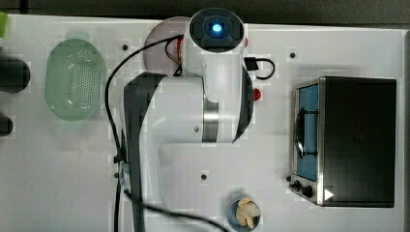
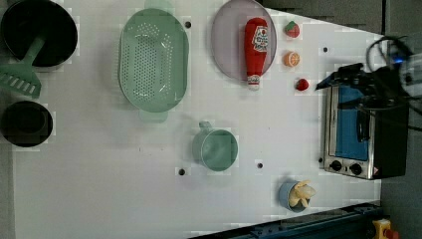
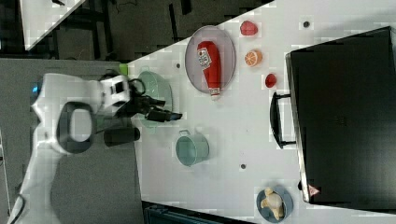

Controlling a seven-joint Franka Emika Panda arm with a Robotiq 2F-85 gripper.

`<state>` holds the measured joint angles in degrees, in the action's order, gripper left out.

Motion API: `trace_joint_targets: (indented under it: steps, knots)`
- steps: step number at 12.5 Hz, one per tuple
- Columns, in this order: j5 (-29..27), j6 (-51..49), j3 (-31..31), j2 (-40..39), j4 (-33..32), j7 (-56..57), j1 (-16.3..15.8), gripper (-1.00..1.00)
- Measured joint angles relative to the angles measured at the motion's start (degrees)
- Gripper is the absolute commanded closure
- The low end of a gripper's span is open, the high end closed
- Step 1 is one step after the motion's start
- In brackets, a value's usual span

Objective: Pick ketchup from plate and place it on table.

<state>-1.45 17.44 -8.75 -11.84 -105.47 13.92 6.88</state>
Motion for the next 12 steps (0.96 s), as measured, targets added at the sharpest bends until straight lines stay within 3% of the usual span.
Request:
trace_joint_targets:
  steps: [8,12]
  knots:
    - [0.88,14.65,-1.04,-11.06,1.12,15.6,-1.97,-1.0]
    - [4.08,17.19,-1.08,-20.16,6.77,17.11,-3.09,-1.0]
